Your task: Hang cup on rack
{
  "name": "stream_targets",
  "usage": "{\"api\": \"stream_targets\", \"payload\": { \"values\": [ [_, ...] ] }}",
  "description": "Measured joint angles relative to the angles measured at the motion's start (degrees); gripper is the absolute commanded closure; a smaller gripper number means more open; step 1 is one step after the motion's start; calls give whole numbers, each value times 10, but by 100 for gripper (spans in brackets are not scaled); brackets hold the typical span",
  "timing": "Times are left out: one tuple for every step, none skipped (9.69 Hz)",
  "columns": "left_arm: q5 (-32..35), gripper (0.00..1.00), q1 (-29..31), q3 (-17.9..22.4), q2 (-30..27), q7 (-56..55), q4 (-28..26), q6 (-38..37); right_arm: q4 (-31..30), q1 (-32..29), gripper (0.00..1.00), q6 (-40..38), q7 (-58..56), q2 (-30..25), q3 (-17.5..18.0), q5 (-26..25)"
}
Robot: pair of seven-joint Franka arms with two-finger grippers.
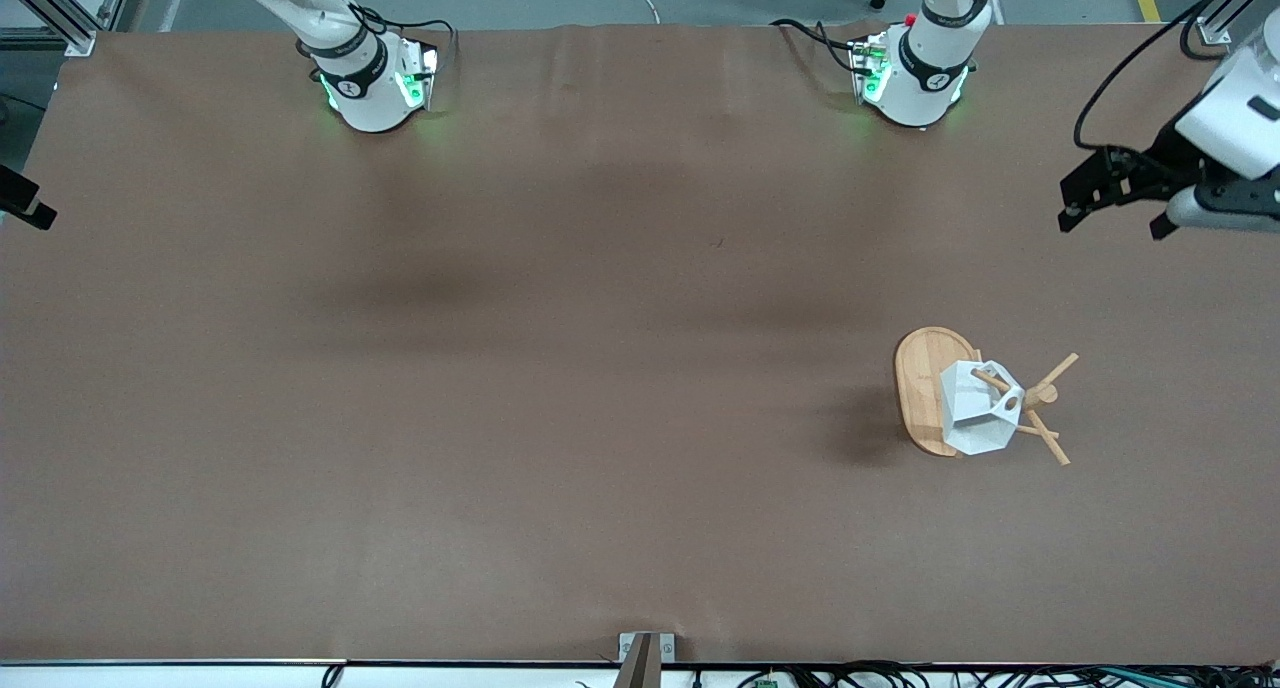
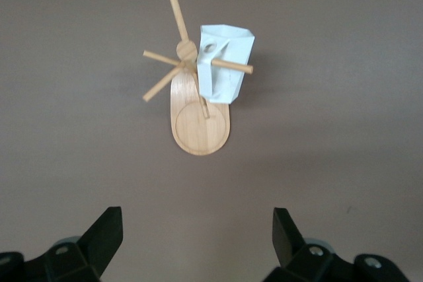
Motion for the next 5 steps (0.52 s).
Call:
{"api": "stream_targets", "payload": {
  "values": [
    [0, 0, 4, -2, -12, -6, 0, -18, 0, 0, 0, 0, 0, 0, 0, 0],
    [0, 0, 6, -2, -18, -6, 0, -26, 0, 0, 0, 0, 0, 0, 0, 0],
    [0, 0, 8, -2, -20, -6, 0, -27, 0, 0, 0, 0, 0, 0, 0, 0],
    [0, 0, 8, -2, -20, -6, 0, -27, 0, 0, 0, 0, 0, 0, 0, 0],
    [0, 0, 8, -2, -20, -6, 0, -27, 0, 0, 0, 0, 0, 0, 0, 0]
  ]
}}
